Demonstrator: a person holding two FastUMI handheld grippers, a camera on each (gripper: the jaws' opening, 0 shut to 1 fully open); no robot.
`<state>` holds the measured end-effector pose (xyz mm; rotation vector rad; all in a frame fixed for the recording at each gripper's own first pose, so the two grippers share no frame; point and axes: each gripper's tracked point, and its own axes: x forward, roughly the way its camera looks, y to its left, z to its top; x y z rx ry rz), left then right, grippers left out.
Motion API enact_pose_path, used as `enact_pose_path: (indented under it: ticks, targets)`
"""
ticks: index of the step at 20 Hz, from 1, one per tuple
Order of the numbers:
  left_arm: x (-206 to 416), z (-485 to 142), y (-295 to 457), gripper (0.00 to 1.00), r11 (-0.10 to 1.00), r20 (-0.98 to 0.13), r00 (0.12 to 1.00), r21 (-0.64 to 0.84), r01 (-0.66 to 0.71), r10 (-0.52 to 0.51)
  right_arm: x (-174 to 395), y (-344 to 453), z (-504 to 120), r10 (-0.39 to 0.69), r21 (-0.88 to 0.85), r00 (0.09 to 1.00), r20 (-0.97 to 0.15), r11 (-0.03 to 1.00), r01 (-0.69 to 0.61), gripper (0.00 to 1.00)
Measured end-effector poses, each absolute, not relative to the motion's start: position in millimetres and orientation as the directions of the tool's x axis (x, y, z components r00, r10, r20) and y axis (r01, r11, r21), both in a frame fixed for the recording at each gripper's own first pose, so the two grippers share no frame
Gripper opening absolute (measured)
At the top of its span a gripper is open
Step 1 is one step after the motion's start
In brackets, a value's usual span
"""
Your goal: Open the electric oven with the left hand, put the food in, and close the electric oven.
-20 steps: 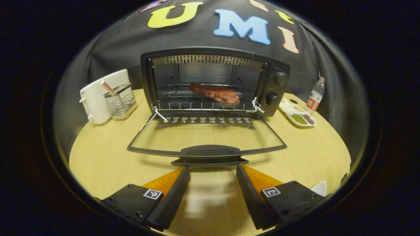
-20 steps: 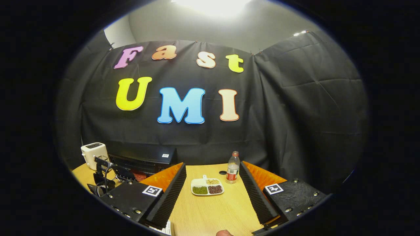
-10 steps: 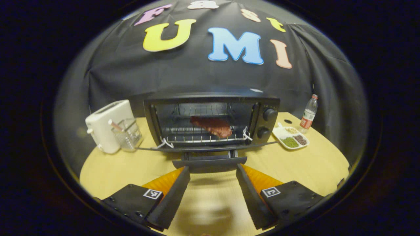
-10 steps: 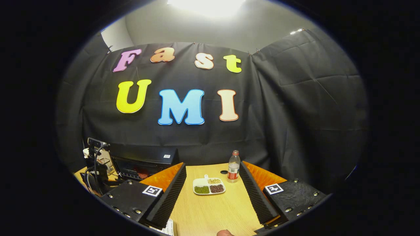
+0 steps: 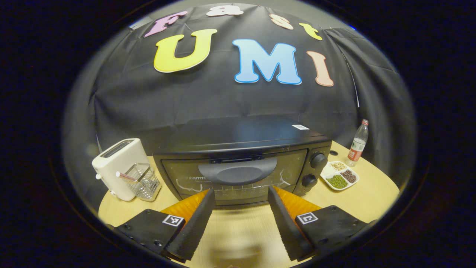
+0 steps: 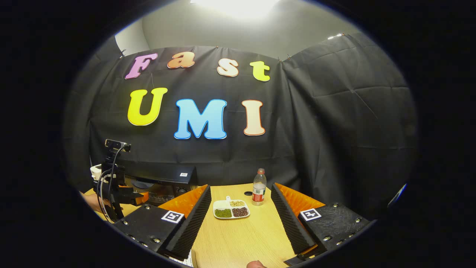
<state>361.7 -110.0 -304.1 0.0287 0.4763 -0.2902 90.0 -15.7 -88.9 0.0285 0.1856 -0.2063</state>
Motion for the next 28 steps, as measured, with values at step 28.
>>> enact_pose_path:
  ticks: [28]
  targets:
    - [18.4, -15.5, -138.1, 0.94, 0.975, -0.029, 0.975, -0.018, 0.220, -0.220, -20.1, -38.2, -8.4, 0.021, 0.130, 0.999, -0.034, 0.991, -0.017, 0.98]
